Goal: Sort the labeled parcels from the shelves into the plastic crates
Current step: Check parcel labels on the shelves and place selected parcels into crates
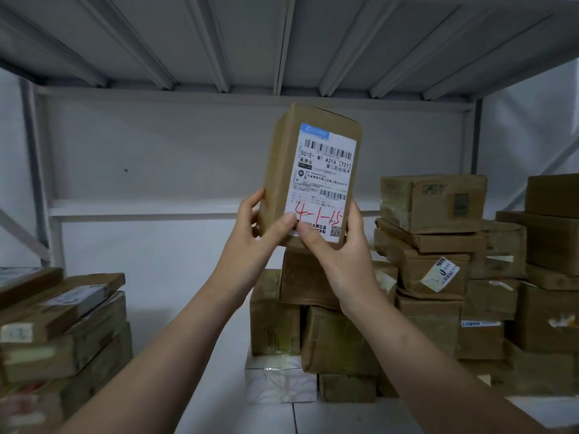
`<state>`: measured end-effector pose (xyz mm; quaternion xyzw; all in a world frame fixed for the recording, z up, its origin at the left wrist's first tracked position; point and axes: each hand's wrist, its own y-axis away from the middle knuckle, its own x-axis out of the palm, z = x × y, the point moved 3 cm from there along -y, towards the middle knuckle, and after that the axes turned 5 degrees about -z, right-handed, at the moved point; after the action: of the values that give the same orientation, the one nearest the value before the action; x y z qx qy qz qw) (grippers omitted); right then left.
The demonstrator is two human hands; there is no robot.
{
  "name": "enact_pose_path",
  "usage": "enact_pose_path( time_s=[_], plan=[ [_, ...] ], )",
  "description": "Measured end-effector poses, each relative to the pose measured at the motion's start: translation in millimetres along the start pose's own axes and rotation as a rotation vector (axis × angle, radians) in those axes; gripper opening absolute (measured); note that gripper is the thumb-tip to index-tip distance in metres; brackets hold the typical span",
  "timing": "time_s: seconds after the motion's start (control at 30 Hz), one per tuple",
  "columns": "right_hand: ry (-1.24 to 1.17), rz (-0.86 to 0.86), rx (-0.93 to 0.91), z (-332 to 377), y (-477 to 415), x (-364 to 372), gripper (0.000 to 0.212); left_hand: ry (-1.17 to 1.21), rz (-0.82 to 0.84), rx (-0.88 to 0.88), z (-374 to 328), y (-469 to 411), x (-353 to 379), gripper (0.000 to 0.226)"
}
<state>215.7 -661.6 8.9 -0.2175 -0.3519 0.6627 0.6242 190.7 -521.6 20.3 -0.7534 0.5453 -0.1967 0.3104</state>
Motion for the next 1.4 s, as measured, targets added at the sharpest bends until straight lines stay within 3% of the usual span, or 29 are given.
enact_pose_path(
  time_s=[0.2, 0.4, 0.5, 0.67, 0.87, 1.03, 1.1, 1.23, 1.27, 1.33, 1.4],
  plan=[
    [0.009, -0.001, 0.025, -4, 1, 11, 0.037, 0.141, -0.083, 0.025, 6, 7, -11, 0.063],
    [-0.019, 0.022, 0.033, -3, 3, 20, 0.035, 0.156, -0.112, 0.036, 5, 10, -22, 0.065],
    [-0.034, 0.033, 0.020, -4, 4, 27, 0.034, 0.072, -0.151, 0.040, 7, 13, -28, 0.045],
    [-0.034, 0.043, -0.020, -7, 12, 43, 0.037, -0.019, -0.278, 0.067, 16, 21, -46, 0.063],
    [-0.011, 0.061, 0.011, -16, 19, 75, 0.037, -0.054, -0.297, 0.051, 31, 24, -77, 0.049],
    [0.008, 0.097, 0.093, -34, 33, 113, 0.040, -0.242, -0.358, -0.014, 42, 33, -114, 0.037],
    [0.022, 0.128, 0.145, -47, 45, 129, 0.045, -0.317, -0.297, -0.004, 48, 41, -128, 0.043],
    [0.125, 0.122, 0.174, -84, 71, 155, 0.065, -0.421, -0.084, 0.045, 74, 67, -162, 0.093],
    [0.176, 0.104, 0.178, -93, 78, 160, 0.067, -0.503, -0.017, 0.094, 82, 73, -170, 0.096],
    [0.262, 0.082, 0.180, -109, 90, 168, 0.069, -0.662, 0.046, 0.177, 94, 87, -184, 0.082],
    [0.246, 0.069, 0.207, -118, 105, 177, 0.064, -0.764, 0.005, 0.213, 104, 99, -195, 0.067]
  ],
)
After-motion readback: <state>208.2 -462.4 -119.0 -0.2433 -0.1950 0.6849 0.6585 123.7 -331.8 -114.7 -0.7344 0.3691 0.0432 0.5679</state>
